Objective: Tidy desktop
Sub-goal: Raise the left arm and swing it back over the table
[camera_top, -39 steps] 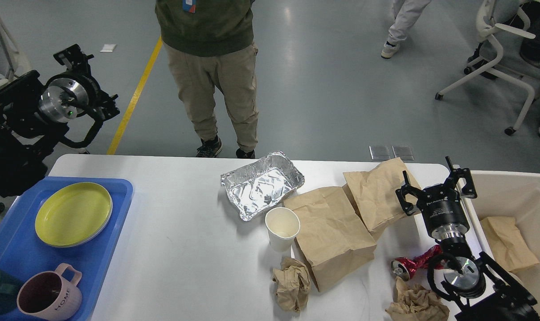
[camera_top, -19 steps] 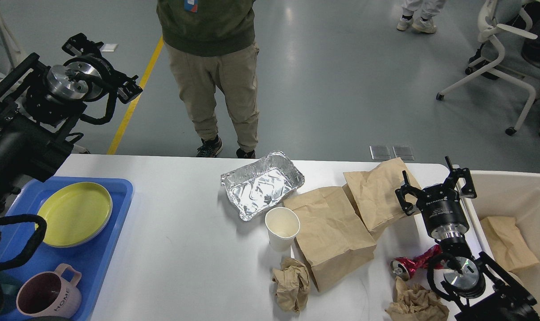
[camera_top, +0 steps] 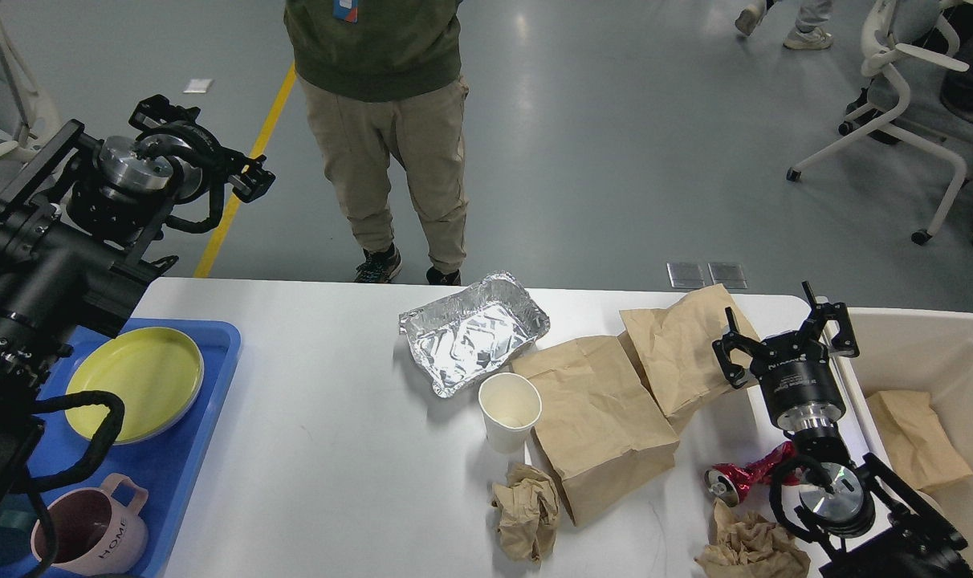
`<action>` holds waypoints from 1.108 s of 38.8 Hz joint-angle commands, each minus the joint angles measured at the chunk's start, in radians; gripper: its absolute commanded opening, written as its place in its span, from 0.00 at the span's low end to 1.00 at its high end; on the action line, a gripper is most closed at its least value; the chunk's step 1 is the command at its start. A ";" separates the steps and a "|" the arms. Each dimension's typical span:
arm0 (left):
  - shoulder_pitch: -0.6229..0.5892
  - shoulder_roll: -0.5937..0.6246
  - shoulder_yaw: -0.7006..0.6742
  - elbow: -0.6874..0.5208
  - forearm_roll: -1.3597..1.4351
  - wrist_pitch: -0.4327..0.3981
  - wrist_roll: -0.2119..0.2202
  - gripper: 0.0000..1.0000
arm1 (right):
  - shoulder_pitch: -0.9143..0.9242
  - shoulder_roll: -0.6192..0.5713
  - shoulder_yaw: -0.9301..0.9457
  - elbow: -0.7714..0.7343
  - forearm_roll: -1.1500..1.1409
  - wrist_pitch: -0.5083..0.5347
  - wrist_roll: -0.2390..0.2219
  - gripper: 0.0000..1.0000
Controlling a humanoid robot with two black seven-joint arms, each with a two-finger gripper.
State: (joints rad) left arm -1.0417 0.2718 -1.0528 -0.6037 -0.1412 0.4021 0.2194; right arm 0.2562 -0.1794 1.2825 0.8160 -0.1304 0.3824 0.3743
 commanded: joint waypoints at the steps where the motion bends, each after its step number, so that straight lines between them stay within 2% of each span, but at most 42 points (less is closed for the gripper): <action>1: 0.022 -0.006 -0.003 0.002 0.000 0.000 0.000 0.96 | 0.000 0.000 0.000 0.000 0.000 0.000 0.000 1.00; 12: 0.041 -0.088 -0.004 0.030 0.000 0.000 0.000 0.96 | 0.000 0.000 0.000 0.000 0.000 0.000 0.000 1.00; 24: 0.198 -0.152 -0.006 0.047 0.009 -0.016 -0.005 0.96 | 0.000 0.000 0.000 0.000 0.000 0.000 0.000 1.00; 29: 0.242 -0.166 -0.007 0.006 0.034 -0.034 -0.031 0.96 | 0.000 0.000 -0.002 0.000 0.000 0.000 0.000 1.00; 34: 0.307 -0.197 0.001 -0.045 0.087 -0.117 -0.115 0.96 | 0.000 0.000 0.000 0.000 0.000 0.000 0.000 1.00; 41: 0.316 -0.198 -0.010 -0.050 0.092 -0.143 -0.118 0.96 | 0.000 0.000 0.000 0.000 0.000 0.001 0.000 1.00; 43: 0.331 -0.198 -0.038 -0.053 0.094 -0.173 -0.118 0.96 | 0.000 0.000 0.000 0.000 0.000 0.000 0.000 1.00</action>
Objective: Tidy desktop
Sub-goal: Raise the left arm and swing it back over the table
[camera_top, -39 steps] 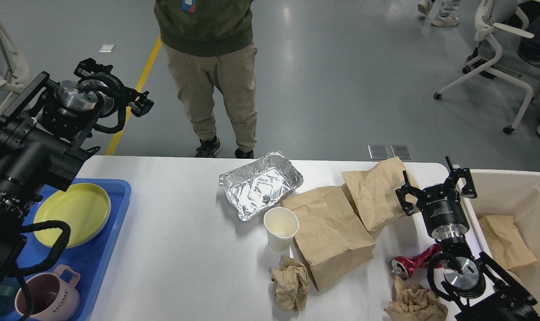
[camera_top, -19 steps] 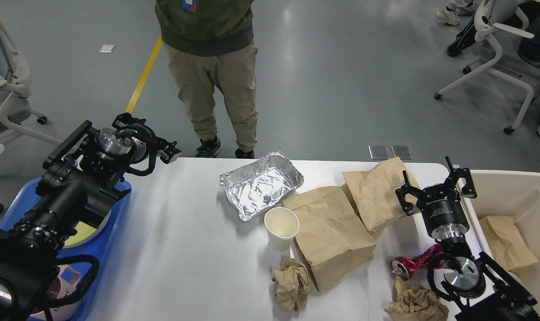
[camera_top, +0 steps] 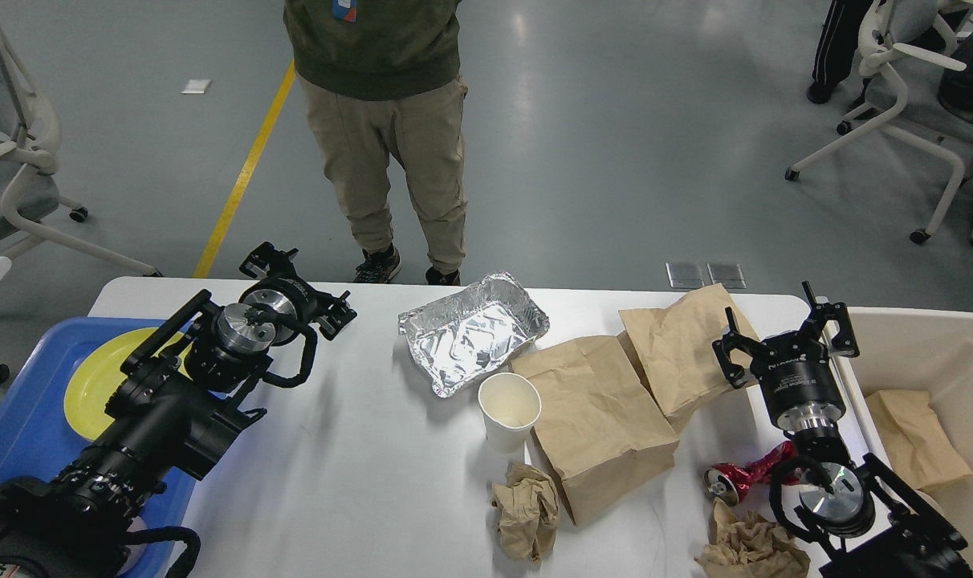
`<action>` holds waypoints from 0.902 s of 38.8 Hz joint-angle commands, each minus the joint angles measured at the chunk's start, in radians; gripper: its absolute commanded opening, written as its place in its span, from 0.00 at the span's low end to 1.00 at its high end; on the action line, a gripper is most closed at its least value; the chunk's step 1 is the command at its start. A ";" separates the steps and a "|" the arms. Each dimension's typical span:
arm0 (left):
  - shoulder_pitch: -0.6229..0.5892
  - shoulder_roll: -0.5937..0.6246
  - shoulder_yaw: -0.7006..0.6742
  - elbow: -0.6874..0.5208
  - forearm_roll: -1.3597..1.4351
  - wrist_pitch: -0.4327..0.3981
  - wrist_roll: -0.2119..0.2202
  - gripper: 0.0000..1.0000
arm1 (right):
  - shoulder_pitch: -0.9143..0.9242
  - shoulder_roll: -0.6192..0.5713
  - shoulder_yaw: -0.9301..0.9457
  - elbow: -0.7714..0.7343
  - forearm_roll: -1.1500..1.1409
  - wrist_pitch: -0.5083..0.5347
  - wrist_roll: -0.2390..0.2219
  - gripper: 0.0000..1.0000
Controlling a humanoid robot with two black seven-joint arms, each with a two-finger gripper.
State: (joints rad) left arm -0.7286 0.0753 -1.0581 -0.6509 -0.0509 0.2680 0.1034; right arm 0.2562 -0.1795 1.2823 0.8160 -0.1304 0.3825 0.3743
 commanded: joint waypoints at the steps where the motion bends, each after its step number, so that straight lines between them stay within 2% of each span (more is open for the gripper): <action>1: 0.028 -0.002 -0.045 -0.006 0.005 -0.056 -0.001 0.96 | 0.000 0.000 0.000 0.000 0.000 -0.001 0.000 1.00; 5: 0.057 0.001 -0.079 -0.004 0.008 -0.185 -0.014 0.96 | 0.000 0.000 0.000 0.000 0.000 -0.001 0.000 1.00; 13: 0.064 0.012 -0.082 0.002 0.011 -0.211 -0.014 0.96 | 0.000 0.000 0.000 0.000 0.000 -0.001 0.000 1.00; 17: 0.064 0.021 -0.080 0.010 0.014 -0.257 -0.001 0.96 | 0.000 0.000 0.000 0.000 0.000 0.001 0.000 1.00; 20: 0.064 0.034 -0.080 0.013 0.026 -0.329 -0.001 0.96 | 0.000 0.000 0.000 0.000 0.000 0.001 0.000 1.00; 21: 0.066 0.038 -0.082 0.017 0.041 -0.396 -0.001 0.96 | 0.000 0.000 0.000 0.000 0.000 -0.001 0.000 1.00; 23: 0.064 0.038 -0.082 0.031 0.060 -0.475 -0.001 0.96 | 0.000 0.000 0.000 0.000 0.000 -0.001 0.000 1.00; 27: 0.052 0.037 -0.083 0.094 0.098 -0.599 -0.002 0.96 | 0.000 0.000 0.000 0.000 0.000 -0.001 0.000 1.00; 32: 0.034 0.037 -0.088 0.192 0.118 -0.686 -0.011 0.96 | 0.000 0.000 0.000 0.000 0.000 0.001 0.000 1.00; 35: 0.034 0.037 -0.089 0.198 0.118 -0.702 -0.013 0.96 | 0.000 0.000 0.000 0.000 0.000 -0.001 0.000 1.00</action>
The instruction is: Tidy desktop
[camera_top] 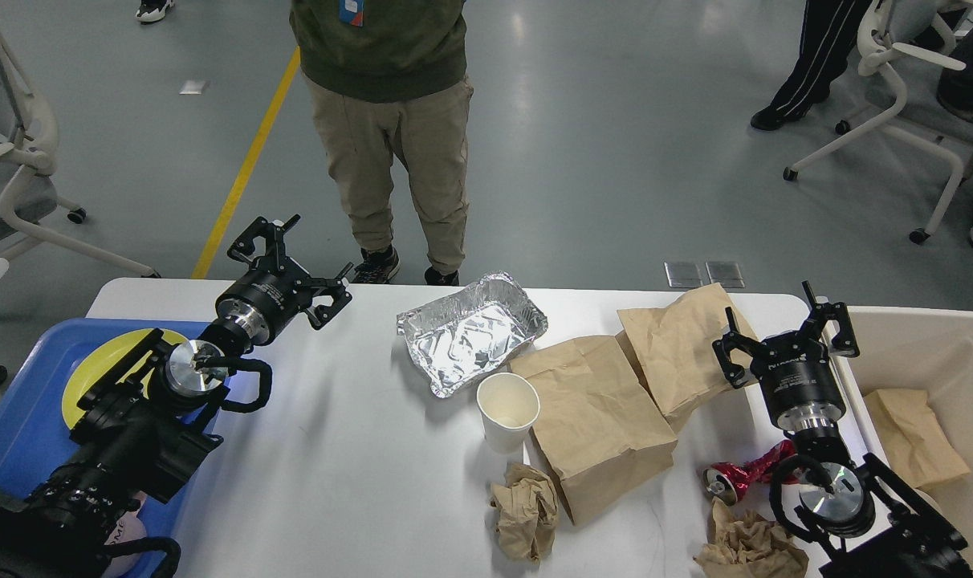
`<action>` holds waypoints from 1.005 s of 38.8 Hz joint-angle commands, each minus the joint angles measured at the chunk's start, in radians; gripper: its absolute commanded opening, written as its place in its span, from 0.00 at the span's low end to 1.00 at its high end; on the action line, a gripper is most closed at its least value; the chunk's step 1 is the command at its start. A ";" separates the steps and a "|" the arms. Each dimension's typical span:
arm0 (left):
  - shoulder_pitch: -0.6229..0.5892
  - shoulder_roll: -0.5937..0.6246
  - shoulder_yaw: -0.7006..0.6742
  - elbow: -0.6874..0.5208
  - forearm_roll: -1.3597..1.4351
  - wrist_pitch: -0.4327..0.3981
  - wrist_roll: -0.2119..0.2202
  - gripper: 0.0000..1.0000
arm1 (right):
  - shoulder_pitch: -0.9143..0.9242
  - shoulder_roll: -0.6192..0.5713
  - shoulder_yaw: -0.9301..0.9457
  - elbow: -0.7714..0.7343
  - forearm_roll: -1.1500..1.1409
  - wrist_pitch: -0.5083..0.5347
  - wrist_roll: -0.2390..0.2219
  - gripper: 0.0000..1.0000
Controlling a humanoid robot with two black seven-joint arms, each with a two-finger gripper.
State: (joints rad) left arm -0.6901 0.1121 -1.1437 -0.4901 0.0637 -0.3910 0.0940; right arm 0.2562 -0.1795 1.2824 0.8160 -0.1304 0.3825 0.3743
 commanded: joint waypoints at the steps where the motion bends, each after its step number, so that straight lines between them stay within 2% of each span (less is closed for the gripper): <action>1: -0.005 0.000 -0.004 0.038 0.004 -0.048 -0.005 0.96 | 0.000 0.000 -0.002 0.000 0.000 0.001 0.000 1.00; 5: -0.005 0.008 -0.022 0.042 0.005 -0.089 -0.005 0.96 | 0.000 0.000 0.000 0.000 0.000 -0.001 0.000 1.00; 14: -0.003 0.011 -0.027 0.177 -0.004 -0.149 -0.005 0.96 | 0.000 0.000 0.000 0.000 0.000 -0.001 0.000 1.00; 22: -0.014 0.011 -0.027 0.189 -0.005 -0.152 -0.005 0.96 | 0.000 0.000 0.000 0.000 0.000 -0.001 0.000 1.00; 29: -0.031 0.009 -0.027 0.199 -0.005 -0.169 0.018 0.96 | 0.000 0.000 0.000 0.000 0.000 -0.001 0.000 1.00; 35: -0.031 0.001 -0.028 0.219 -0.038 -0.193 0.018 0.96 | 0.000 0.000 0.000 0.000 0.000 -0.001 0.000 1.00; 39: -0.029 -0.006 -0.028 0.222 -0.056 -0.192 0.003 0.96 | 0.000 0.000 0.000 0.000 0.000 0.001 0.000 1.00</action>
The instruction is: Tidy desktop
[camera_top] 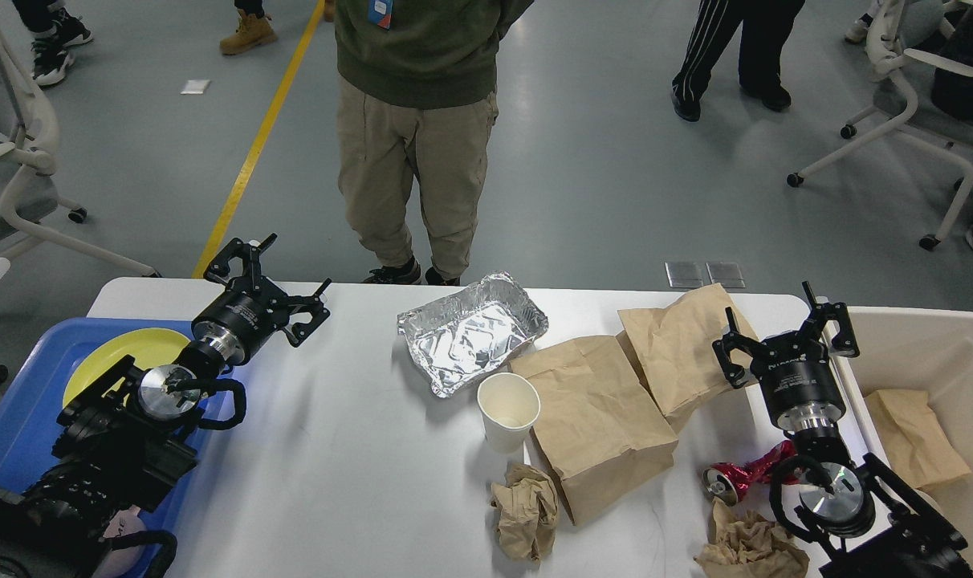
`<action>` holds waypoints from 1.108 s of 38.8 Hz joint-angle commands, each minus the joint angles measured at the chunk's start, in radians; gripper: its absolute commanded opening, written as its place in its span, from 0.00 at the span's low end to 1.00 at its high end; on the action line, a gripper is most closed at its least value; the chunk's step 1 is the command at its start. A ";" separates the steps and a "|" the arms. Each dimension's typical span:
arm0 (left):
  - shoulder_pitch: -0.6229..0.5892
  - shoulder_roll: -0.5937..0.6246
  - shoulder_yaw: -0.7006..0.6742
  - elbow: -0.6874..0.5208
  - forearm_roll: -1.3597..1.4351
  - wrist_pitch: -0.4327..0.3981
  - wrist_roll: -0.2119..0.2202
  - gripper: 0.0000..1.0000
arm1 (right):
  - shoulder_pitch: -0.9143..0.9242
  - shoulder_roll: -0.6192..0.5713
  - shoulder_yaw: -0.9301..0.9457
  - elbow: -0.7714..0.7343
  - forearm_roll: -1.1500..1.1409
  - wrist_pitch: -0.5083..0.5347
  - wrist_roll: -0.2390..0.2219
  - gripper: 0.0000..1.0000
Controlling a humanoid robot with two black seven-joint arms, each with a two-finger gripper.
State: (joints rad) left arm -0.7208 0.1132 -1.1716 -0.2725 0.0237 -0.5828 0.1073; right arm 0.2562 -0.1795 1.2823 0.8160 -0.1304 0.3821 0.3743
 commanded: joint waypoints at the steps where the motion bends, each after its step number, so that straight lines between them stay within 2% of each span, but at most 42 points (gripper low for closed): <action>1: 0.001 -0.009 0.000 0.004 -0.016 0.000 -0.011 0.96 | 0.000 0.000 0.000 0.000 0.000 0.000 0.000 1.00; 15: 0.003 -0.010 0.020 0.004 -0.010 0.006 -0.011 0.96 | 0.000 0.000 0.000 0.000 0.000 0.000 0.000 1.00; 20: 0.004 -0.012 -0.005 0.004 -0.022 -0.020 -0.012 0.96 | 0.000 0.000 0.000 0.000 0.000 0.001 0.000 1.00; 29: 0.009 -0.023 -0.051 0.007 -0.039 -0.043 -0.038 0.96 | 0.000 0.000 0.000 0.000 0.000 0.000 0.000 1.00; 34: 0.008 -0.050 -0.045 0.007 -0.036 -0.031 -0.086 0.96 | 0.000 0.000 0.000 0.000 0.000 0.000 0.000 1.00; 37: 0.009 -0.055 -0.048 0.007 -0.050 -0.031 -0.129 0.96 | 0.000 0.000 0.000 0.000 0.000 0.000 0.000 1.00; 38: 0.009 -0.055 -0.051 0.007 -0.051 -0.031 -0.145 0.96 | 0.000 0.000 0.000 0.000 0.000 0.001 0.000 1.00; 39: 0.015 -0.055 -0.059 0.006 -0.051 -0.034 -0.182 0.96 | 0.000 0.000 0.000 0.000 0.000 0.000 0.000 1.00; 43: 0.049 -0.056 -0.057 -0.007 -0.050 -0.055 -0.254 0.96 | 0.000 0.000 0.000 0.000 0.000 0.000 0.000 1.00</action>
State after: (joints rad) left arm -0.7034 0.0580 -1.2268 -0.2663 -0.0263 -0.6194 -0.0725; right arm 0.2562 -0.1796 1.2825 0.8161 -0.1304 0.3825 0.3743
